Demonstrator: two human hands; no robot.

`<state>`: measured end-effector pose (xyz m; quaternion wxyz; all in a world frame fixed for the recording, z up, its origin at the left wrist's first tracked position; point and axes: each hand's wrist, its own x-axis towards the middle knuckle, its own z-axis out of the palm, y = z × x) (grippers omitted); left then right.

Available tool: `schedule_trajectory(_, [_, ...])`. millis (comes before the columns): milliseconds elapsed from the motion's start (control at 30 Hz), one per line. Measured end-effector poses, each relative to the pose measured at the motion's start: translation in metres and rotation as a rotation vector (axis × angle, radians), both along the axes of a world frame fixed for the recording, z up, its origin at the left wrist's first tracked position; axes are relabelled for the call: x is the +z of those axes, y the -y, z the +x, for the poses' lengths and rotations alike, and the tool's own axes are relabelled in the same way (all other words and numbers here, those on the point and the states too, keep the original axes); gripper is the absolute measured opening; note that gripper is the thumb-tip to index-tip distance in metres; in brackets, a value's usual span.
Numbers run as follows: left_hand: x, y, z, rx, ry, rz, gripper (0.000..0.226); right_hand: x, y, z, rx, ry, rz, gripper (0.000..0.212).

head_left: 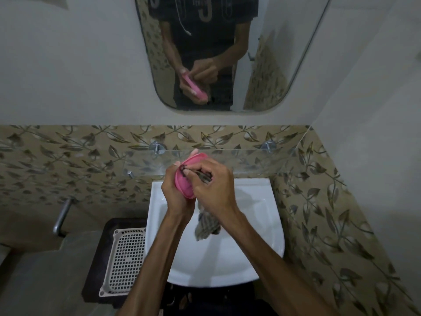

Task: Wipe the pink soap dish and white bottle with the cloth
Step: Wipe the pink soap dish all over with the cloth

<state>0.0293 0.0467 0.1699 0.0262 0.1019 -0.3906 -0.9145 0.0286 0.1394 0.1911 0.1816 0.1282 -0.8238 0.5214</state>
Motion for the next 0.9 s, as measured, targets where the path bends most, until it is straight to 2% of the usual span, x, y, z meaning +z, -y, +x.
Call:
schedule_trajectory(133, [-0.003,-0.005,0.005,-0.022,-0.033,-0.076,0.045,-0.009,-0.017,-0.021,-0.203,0.157,-0.107,0.008])
schedule_trajectory(267, [-0.002,-0.006,0.008,0.000,-0.062,-0.100,0.040,-0.015,-0.022,-0.022,-0.174,0.254,-0.289,0.008])
schedule_trajectory(400, [-0.003,-0.007,0.010,-0.031,-0.044,-0.101,0.059,-0.009,-0.030,-0.026,-0.055,0.667,-0.647,0.006])
schedule_trajectory(500, [-0.004,-0.012,0.012,-0.031,-0.030,-0.123,0.063,-0.007,-0.029,-0.027,0.011,0.785,-0.792,0.005])
schedule_trajectory(600, [0.002,-0.012,0.014,-0.095,-0.008,-0.143,0.062,-0.008,-0.027,-0.026,0.006,0.738,-0.847,0.008])
schedule_trajectory(667, [0.008,-0.005,0.012,-0.145,0.051,-0.160,0.051,-0.010,-0.028,-0.025,0.004,0.614,-0.783,0.010])
schedule_trajectory(700, [0.012,0.000,0.011,-0.170,0.094,-0.155,0.045,-0.010,-0.028,-0.024,0.018,0.523,-0.710,0.011])
schedule_trajectory(800, [0.016,0.017,0.009,-0.291,0.157,-0.110,0.054,-0.010,-0.032,-0.024,0.065,0.274,-0.429,0.011])
schedule_trajectory(900, [0.015,0.033,0.006,-0.420,0.167,-0.120,0.051,-0.007,-0.044,-0.021,0.123,0.171,-0.200,0.015])
